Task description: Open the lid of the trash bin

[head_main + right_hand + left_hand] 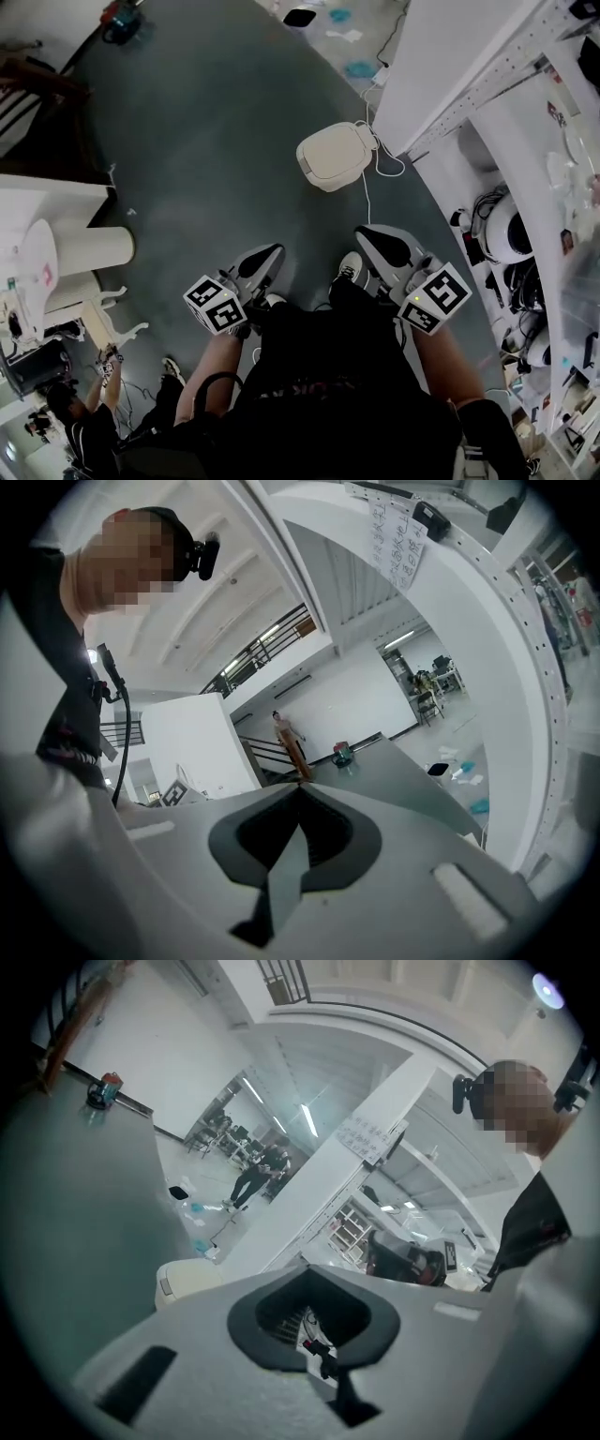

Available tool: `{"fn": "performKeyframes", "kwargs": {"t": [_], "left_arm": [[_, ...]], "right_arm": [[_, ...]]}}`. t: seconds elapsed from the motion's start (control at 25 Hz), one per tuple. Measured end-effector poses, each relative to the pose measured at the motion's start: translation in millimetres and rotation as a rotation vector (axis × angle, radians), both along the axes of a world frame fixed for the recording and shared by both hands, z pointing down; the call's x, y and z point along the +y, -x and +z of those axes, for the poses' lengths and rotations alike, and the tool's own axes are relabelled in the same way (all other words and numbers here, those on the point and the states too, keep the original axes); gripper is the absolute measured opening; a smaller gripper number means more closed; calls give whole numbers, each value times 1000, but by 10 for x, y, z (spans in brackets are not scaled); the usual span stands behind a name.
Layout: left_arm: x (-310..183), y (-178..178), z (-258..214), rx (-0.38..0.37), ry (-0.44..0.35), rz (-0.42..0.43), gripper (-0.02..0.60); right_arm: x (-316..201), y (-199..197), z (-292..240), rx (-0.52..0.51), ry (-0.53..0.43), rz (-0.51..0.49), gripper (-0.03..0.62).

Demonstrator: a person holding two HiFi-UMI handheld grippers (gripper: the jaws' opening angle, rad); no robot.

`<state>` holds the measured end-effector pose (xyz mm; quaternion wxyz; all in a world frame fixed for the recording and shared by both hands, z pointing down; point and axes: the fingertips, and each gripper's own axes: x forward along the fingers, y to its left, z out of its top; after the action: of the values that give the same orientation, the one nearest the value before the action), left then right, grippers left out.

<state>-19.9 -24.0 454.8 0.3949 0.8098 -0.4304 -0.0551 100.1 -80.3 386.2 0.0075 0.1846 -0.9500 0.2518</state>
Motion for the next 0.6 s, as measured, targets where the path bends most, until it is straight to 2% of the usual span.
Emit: {"fn": "performKeyframes", "kwargs": {"t": [0.24, 0.6], "left_arm": [[-257, 41, 215, -6, 39, -54, 0], [-719, 297, 771, -35, 106, -18, 0]], "right_arm": [[-236, -45, 17, -5, -18, -8, 0], [-478, 66, 29, 30, -35, 75, 0]]}}
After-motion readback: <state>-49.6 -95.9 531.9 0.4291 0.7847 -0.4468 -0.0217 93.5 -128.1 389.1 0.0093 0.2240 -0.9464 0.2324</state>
